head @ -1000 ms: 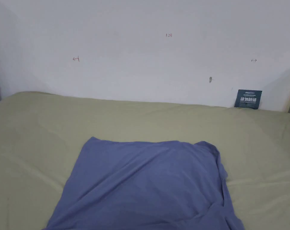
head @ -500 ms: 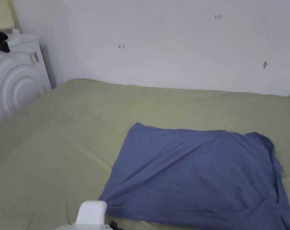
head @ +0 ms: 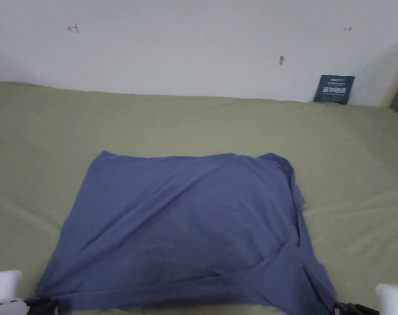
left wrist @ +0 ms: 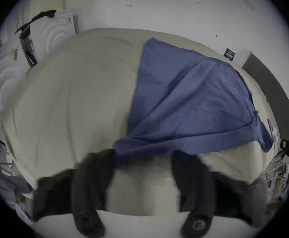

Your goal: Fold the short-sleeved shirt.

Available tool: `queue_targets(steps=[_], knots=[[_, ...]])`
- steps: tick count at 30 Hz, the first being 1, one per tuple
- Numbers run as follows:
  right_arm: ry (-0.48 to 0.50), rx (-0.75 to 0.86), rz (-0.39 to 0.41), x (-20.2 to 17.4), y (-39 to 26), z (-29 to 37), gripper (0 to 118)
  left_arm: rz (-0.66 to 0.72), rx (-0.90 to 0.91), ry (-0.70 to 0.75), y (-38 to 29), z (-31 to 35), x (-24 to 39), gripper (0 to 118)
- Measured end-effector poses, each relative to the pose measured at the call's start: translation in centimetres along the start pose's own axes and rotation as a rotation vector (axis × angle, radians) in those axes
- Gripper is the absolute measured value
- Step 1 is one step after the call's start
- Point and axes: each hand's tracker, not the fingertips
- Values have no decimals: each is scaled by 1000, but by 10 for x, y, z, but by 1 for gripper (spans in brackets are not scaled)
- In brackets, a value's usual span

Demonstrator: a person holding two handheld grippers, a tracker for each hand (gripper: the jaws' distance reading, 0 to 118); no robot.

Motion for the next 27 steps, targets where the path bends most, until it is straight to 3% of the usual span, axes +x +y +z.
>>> queue_targets(steps=[1, 3, 4, 7, 8, 10, 11, 12, 14, 18, 21, 27], knots=[[14, -33, -2, 11, 2, -7, 20, 17, -7, 22, 1, -3, 2, 3], [-19, -96, -5, 30, 4, -23, 80, 30, 5, 11, 1, -2, 2, 4], [-27, -105, -3, 37, 3, -32, 92, 25, 7, -4, 2, -2, 1, 4], [15, -129, 29, 47, 3, -50, 89, 1, 7, 1, 7, 2, 1, 4], [35, -144, 59, 46, 2, -58, 89, 3, 12, -2, 11, 8, 4, 4], [-16, -119, 147, 41, -2, -70, 87, 10, 23, -7, 15, 9, 4, 4], [-33, -104, 200, 39, -5, -76, 81, 12, 26, -14, 16, 10, 5, 4], [-30, -109, 232, 36, -6, -80, 67, 6, 31, -19, 16, 11, 6, 4], [6, -142, 260, 33, -6, -87, 12, -36, 37, -6, 15, 10, 11, 4], [-24, -73, 276, 23, -6, -78, 9, -68, 44, 1, 10, 14, 14, 4], [-1, -7, 223, 20, 0, -63, 7, -76, 68, -10, 7, 20, 12, 4], [22, -69, 120, 25, 32, -49, 7, -99, 80, -20, 17, 33, 12, 4]])
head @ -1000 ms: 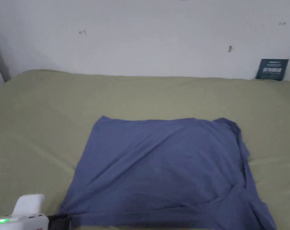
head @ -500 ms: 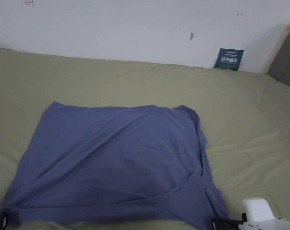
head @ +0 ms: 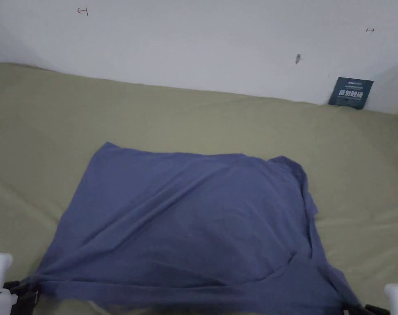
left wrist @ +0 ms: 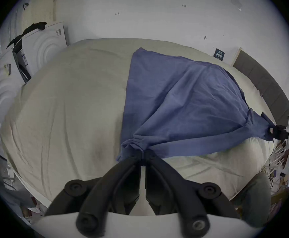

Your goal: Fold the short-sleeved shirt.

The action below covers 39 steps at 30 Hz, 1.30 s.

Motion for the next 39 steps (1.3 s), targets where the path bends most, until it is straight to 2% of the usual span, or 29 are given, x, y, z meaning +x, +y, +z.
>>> queue_targets(steps=[4, 6, 10, 12, 15, 19, 25, 27, 28, 29, 30, 31, 32, 34, 36, 39], knots=[[10, -49, 33, 5, 30, 5, 7, -19, -22, -19, 21, 3, -3, 4], [39, -74, 47, 12, 52, 0, 7, -98, -51, -27, 38, -2, -4, 4], [67, -116, 154, 22, 95, -17, 7, -119, -76, -51, 78, -13, -15, 4], [70, -117, 169, 28, 120, -32, 7, -116, -72, -71, 101, -21, -22, 4], [104, -129, 217, 32, 155, -56, 7, -191, -107, -70, 134, -39, -21, 4], [113, -170, 184, 37, 190, -96, 7, -253, -150, -52, 168, -70, -17, 4], [46, -156, 141, 40, 214, -151, 7, -306, -175, -39, 200, -118, -10, 4], [27, -131, 134, 40, 212, -161, 8, -297, -163, -10, 205, -130, -11, 12], [1, -114, 137, 39, 211, -165, 17, -277, -153, 19, 206, -134, -13, 20], [-38, -81, 137, 40, 208, -167, 39, -247, -148, 49, 205, -136, -15, 26], [-45, -81, 126, 43, 206, -169, 66, -195, -127, 66, 205, -136, -20, 35], [-13, -80, 86, 48, 204, -166, 80, -163, -129, 66, 206, -135, -23, 52], [24, -34, 25, 54, 202, -160, 78, -106, -95, 51, 206, -128, -28, 63], [30, 50, -29, 58, 199, -145, 79, -45, -39, 36, 205, -112, -32, 67], [-3, 146, -11, 52, 195, -119, 79, -30, 53, 70, 200, -86, -22, 67], [-61, 284, 79, 22, 183, -77, 78, -132, 179, 65, 184, -41, 9, 66]])
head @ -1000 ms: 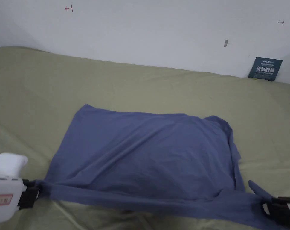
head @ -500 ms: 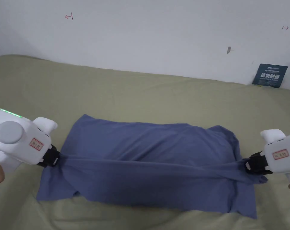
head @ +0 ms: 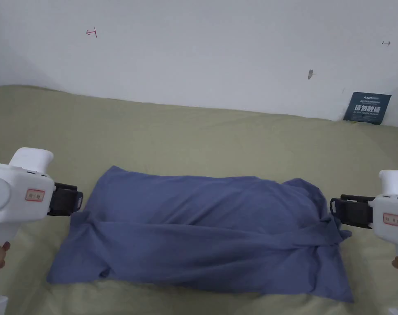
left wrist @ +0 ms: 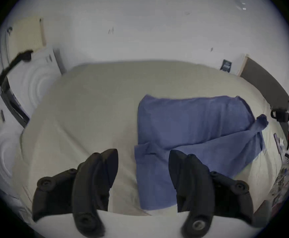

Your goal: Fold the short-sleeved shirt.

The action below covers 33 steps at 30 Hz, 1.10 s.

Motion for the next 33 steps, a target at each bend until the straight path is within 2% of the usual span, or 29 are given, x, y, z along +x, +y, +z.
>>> queue_targets(steps=[2, 4, 5, 6, 7, 8, 9, 11, 15, 17, 18, 25, 27, 28, 29, 30, 31, 32, 33], knots=[[-20, 63, 16, -26, -5, 35, 78, -45, 94, 15, -8, 28, 26, 66], [-34, 76, 18, -54, -12, 62, 75, -108, 140, 121, -23, 49, 61, 60], [-52, 89, 13, -68, -21, 77, 72, -134, 120, 235, -32, 58, 83, 48], [-73, 74, 9, -81, -29, 86, 67, -141, 134, 294, -44, 61, 95, 28], [-78, 41, 2, -90, -36, 92, 56, -112, 155, 267, -54, 70, 106, 4], [-89, 15, -23, -100, -48, 101, 34, -66, 180, 208, -67, 82, 116, 2], [-84, 0, -47, -107, -60, 109, 4, -7, 199, 132, -79, 93, 122, 2], [-80, -36, -95, -120, -88, 124, 2, 79, 195, 60, -111, 111, 136, 2], [-65, -40, -102, -141, -140, 150, 1, 153, 104, 41, -167, 121, 156, 2], [-53, -55, -99, -143, -153, 154, 1, 117, 80, 18, -185, 118, 159, 1], [-50, -70, -94, -144, -154, 153, 1, 111, 57, 52, -190, 118, 163, 1], [-45, -72, -111, -134, -137, 146, 1, 186, 38, 67, -167, 95, 126, 1], [-42, -62, -122, -128, -133, 145, 1, 281, 26, 55, -151, 75, 100, 1], [-39, -58, -128, -126, -131, 144, 1, 313, 8, 46, -145, 65, 87, 5], [-36, -58, -137, -122, -128, 141, 1, 359, -25, 0, -137, 45, 66, 19], [-31, -58, -142, -119, -126, 138, 1, 393, -92, 2, -130, 29, 52, 38], [-20, -63, -145, -115, -126, 138, 1, 399, -165, 41, -123, 17, 44, 70], [19, -81, -140, -111, -124, 132, 1, 395, -195, 59, -121, 1, 32, 81], [19, -78, -134, -108, -124, 128, 1, 407, -195, 62, -120, -9, 24, 81]])
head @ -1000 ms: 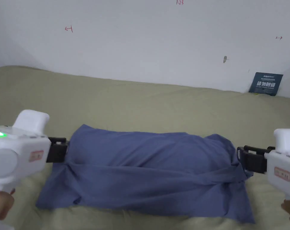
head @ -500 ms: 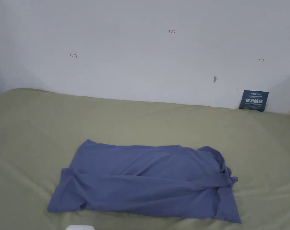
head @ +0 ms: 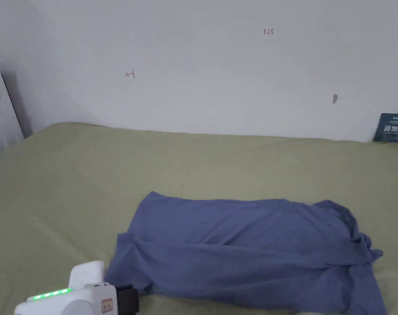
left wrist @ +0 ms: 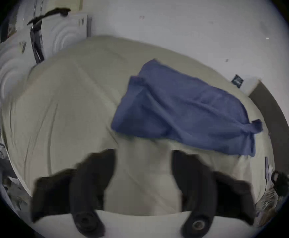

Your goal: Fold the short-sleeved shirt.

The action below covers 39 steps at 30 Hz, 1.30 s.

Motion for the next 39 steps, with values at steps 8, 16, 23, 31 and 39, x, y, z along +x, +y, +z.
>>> queue_targets(steps=[8, 16, 23, 31, 39], knots=[[-46, -10, 11, 37, 12, -30, 1, 126, -40, -50, 31, -67, -15, 82], [44, -87, -167, 109, 32, -98, 73, 59, 54, -87, 32, -53, 7, 4], [147, -218, -328, 138, 31, -182, 89, 82, 68, -109, 32, -50, -11, 4], [92, -191, -353, 123, 39, -164, 10, 74, 116, -131, 31, -42, -16, 4], [148, -145, -363, 126, 50, -121, 10, 33, 126, -167, 41, -12, -28, 4]])
